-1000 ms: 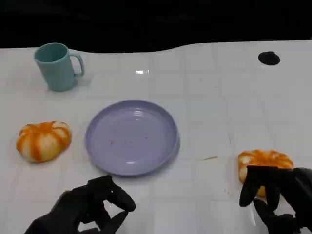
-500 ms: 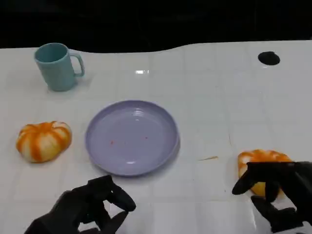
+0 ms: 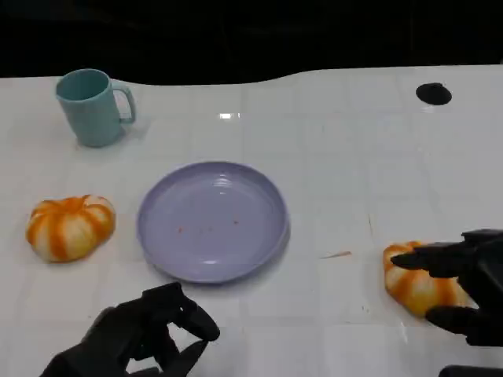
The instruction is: Grasp the bread from the table and place it into the plate.
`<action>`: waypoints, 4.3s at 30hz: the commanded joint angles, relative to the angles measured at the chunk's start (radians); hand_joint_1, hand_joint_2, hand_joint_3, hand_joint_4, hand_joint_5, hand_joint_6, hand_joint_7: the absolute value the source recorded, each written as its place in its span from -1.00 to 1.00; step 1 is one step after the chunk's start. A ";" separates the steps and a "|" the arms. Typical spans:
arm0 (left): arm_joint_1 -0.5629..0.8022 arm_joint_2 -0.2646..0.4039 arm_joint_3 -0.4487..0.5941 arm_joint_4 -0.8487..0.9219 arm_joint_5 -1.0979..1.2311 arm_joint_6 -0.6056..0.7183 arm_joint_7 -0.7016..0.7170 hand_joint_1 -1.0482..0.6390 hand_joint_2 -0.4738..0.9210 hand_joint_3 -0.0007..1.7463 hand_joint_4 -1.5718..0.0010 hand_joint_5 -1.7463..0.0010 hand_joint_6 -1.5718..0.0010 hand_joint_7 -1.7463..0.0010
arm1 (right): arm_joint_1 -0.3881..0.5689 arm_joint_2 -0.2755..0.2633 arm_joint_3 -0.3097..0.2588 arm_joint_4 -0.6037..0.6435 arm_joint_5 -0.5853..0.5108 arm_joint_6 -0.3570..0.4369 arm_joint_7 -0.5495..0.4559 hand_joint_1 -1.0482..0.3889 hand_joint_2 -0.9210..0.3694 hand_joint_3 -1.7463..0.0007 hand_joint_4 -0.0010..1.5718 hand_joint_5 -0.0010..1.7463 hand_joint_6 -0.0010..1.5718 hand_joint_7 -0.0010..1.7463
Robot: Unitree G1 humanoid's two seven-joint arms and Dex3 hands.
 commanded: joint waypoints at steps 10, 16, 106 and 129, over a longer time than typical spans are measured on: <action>-0.003 0.006 -0.002 -0.009 0.009 0.003 0.001 -0.09 0.84 -0.28 0.15 -1.00 0.19 -0.46 | -0.044 -0.021 0.063 0.014 -0.103 0.102 0.127 -0.12 -0.74 0.99 -0.68 -0.96 -0.57 -0.99; 0.001 0.004 0.001 -0.019 0.000 0.018 -0.002 -0.08 0.84 -0.28 0.16 -1.00 0.19 -0.46 | -0.087 -0.015 0.105 0.121 -0.125 0.114 0.116 -0.11 -0.76 0.99 -0.67 -0.95 -0.56 -0.99; 0.027 -0.013 -0.031 -0.084 0.036 0.070 0.002 0.02 0.81 -0.23 0.17 -1.00 0.20 -0.46 | -0.737 0.396 0.364 0.992 0.234 -0.351 -0.435 0.33 0.04 -0.64 0.23 1.00 -0.06 1.00; 0.034 -0.016 -0.036 -0.071 0.045 0.051 0.008 0.00 0.82 -0.26 0.16 -1.00 0.19 -0.44 | -1.005 0.485 0.486 1.284 0.147 -0.054 -0.212 -0.32 -0.99 0.73 -0.98 -0.71 -0.64 -0.99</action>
